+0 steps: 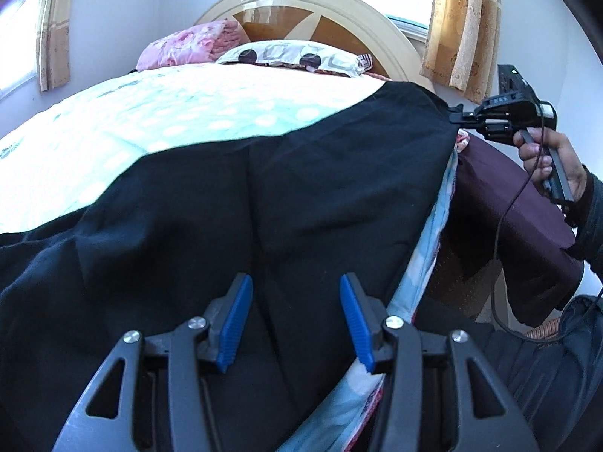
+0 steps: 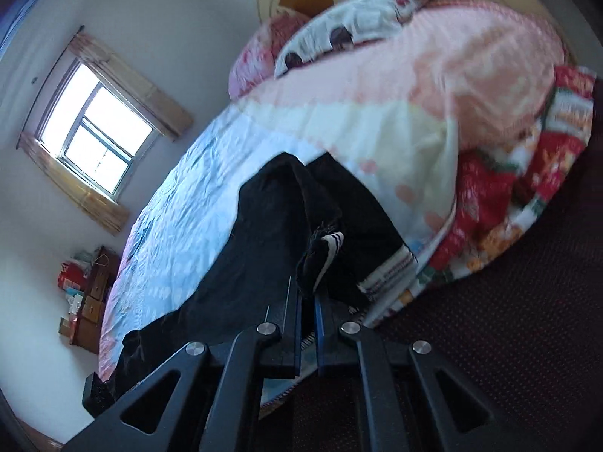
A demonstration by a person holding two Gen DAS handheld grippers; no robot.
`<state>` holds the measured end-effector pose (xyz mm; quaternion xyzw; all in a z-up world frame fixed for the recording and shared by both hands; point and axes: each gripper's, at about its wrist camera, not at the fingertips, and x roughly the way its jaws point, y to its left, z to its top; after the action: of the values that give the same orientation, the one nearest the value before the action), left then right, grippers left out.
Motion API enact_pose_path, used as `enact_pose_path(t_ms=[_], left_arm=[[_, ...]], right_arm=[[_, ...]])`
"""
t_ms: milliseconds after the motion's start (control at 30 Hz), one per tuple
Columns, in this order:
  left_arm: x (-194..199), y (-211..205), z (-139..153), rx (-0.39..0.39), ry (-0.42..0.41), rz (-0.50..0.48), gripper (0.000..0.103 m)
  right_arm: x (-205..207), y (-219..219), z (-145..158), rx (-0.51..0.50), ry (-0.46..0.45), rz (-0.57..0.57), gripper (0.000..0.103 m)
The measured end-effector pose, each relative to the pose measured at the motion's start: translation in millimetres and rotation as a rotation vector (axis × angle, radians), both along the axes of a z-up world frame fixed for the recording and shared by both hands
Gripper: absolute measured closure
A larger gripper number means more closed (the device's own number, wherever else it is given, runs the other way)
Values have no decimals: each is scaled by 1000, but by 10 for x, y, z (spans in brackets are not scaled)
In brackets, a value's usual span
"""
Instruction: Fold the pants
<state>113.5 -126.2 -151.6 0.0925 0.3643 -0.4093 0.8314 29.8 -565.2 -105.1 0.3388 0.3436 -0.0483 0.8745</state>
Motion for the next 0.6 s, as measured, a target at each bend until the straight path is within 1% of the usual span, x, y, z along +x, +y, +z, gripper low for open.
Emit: enact_pose_path(t_ms=[33,67,133,167,200,233,267,333,400,433,467,500,533,567,600], left_arm=[[-5,9,-12,-2,1,0,51],[-13,21,-7,-9,-1,0,51],[-17,50,34,-6,-7,9,51],[-16,64,51,-5,-17,14,51],[-4,105,99,-7,-35,26,50],[25,143,147,-9,-48,38,47],[68,204,201,-13,-63,57,45],[200,342,303,-8,-103,114,32],[405,477,359,23,-123,188,32],[492,531,365,38,-119,218,32],[586,596,374,47,-114,250,32],[704,671,380,59,-109,292,31],[754,698,363,73,-104,310,31],[843,713,321,103,-87,328,31],[935,715,268,138,-74,346,31]], right_arm=[[44,-26,-55,-9,32,-8,98],[55,-54,-112,4,46,-18,98],[30,-152,-281,85,74,-41,97],[2,-172,-293,102,67,-44,97],[-29,-172,-262,82,73,-52,92],[-71,-155,-216,30,88,-65,87],[-100,-141,-160,-19,94,-72,86],[-139,-129,-25,-105,111,-102,83],[-165,-105,117,-188,107,-141,82],[-162,-70,225,-252,101,-166,81],[-147,-37,298,-293,92,-176,81],[-123,35,392,-329,64,-167,81],[-84,86,445,-341,43,-152,80],[-40,175,505,-359,19,-126,79],[-2,264,539,-380,4,-99,73]])
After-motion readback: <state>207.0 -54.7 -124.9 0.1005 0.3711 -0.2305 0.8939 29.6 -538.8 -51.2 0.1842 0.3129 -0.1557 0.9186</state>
